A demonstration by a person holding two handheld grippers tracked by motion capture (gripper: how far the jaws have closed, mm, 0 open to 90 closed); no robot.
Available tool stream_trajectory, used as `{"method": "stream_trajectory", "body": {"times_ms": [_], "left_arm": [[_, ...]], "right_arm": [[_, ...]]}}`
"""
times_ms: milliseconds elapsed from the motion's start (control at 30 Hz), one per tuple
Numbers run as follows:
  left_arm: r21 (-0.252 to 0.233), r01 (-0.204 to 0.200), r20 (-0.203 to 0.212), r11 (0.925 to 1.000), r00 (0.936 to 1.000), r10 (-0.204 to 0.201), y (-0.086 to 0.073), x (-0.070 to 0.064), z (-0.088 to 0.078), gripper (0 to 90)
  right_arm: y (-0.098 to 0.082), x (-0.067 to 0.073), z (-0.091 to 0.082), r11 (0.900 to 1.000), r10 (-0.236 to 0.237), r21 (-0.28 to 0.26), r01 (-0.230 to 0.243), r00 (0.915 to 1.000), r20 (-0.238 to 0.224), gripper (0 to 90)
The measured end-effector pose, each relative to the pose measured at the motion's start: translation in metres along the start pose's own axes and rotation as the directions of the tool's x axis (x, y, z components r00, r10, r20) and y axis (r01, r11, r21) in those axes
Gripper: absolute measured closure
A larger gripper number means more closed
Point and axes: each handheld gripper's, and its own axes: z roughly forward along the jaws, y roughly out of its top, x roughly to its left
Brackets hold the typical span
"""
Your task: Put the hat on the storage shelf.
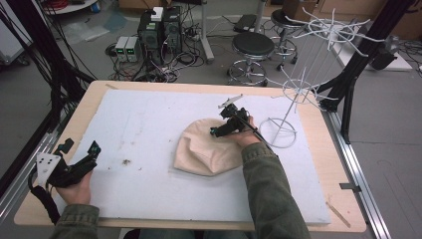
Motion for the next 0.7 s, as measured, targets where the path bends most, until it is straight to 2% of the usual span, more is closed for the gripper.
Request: {"method": "stream_trajectory", "body": {"times_ms": [133, 300, 500, 533, 700], "left_arm": [[0.000, 0.001, 0.001, 1.0000, 1.0000, -0.001, 0.000, 0.000, 0.000, 17.3], [0.003, -0.003, 0.001, 1.0000, 1.0000, 0.003, 0.000, 0.000, 0.000, 17.3], [0.002, -0.003, 0.004, 1.0000, 1.0000, 0.003, 0.000, -0.001, 0.000, 17.4], [0.002, -0.004, 0.003, 1.0000, 1.0000, 0.004, 0.000, 0.000, 0.000, 17.4], [0.002, -0.004, 0.004, 1.0000, 1.0000, 0.004, 0.000, 0.000, 0.000, 17.4]], "right_arm": [[-0.002, -0.001, 0.003, 0.999, 0.000, 0.036, 0.000, 0.9999, 0.011, 5.9], [-0.003, -0.003, 0.003, 0.999, -0.001, 0.038, 0.000, 0.9999, 0.014, 6.6], [-0.007, -0.007, 0.008, 0.997, -0.001, 0.076, 0.002, 1.0000, -0.004, 9.3], [-0.007, -0.007, 0.009, 0.996, 0.012, 0.087, -0.011, 0.9999, -0.010, 9.3], [-0.008, -0.009, 0.010, 0.995, 0.023, 0.095, -0.021, 0.9995, -0.023, 13.3]]}}
